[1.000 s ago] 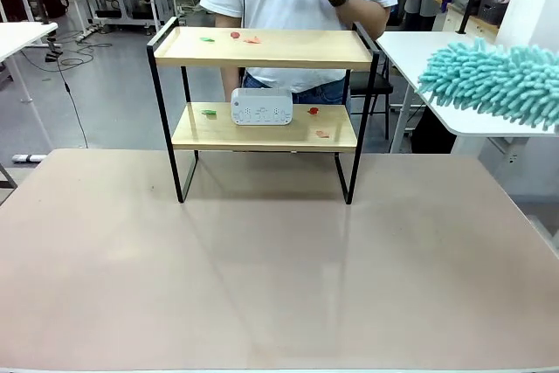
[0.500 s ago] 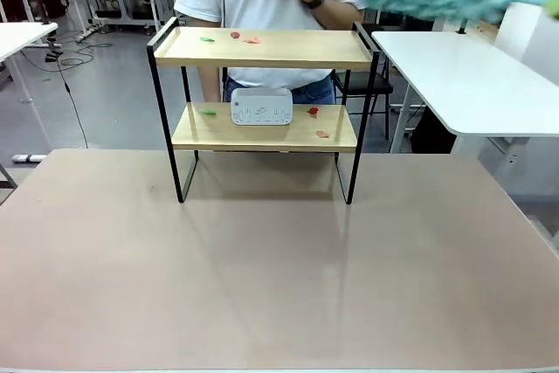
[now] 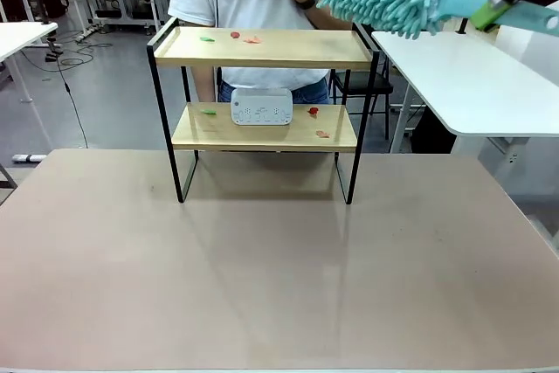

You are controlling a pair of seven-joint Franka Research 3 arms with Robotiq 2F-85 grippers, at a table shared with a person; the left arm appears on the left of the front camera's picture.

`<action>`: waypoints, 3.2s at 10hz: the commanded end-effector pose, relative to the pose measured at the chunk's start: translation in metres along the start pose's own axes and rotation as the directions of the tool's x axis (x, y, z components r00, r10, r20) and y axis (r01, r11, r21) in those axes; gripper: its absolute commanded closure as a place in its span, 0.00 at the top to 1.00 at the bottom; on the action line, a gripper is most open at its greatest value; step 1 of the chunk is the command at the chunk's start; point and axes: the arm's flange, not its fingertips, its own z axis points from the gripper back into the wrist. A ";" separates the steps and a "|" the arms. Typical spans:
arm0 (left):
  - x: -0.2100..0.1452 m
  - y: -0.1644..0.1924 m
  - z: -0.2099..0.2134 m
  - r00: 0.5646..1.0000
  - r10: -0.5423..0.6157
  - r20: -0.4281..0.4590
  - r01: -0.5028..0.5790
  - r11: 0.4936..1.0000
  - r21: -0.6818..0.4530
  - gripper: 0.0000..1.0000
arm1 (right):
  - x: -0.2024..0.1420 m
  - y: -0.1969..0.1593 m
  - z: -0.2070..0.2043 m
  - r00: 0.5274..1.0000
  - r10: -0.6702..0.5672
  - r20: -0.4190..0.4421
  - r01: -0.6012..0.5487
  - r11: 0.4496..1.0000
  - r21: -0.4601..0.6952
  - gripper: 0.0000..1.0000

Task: Clean the shelf.
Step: Clean the specific tier of the Shelf with the Duster once objects are removed.

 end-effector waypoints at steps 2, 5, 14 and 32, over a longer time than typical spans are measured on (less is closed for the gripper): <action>0.001 0.000 0.000 1.000 -0.027 0.011 0.027 0.999 -0.020 1.00 | 0.000 0.000 0.000 1.000 0.000 0.000 0.000 1.000 0.000 0.13; 0.001 0.000 0.000 1.000 -0.027 0.011 0.027 0.999 -0.020 1.00 | 0.055 0.033 -0.048 1.000 -0.014 0.016 0.015 0.999 -0.039 0.13; 0.001 0.000 0.000 1.000 -0.027 0.011 0.027 0.999 -0.020 1.00 | 0.112 0.057 -0.169 0.997 -0.072 -0.032 0.068 0.991 -0.119 0.13; 0.001 0.000 0.000 1.000 -0.027 0.011 0.027 0.999 -0.020 1.00 | 0.067 0.037 -0.157 0.807 0.586 0.071 -0.530 0.667 0.523 0.13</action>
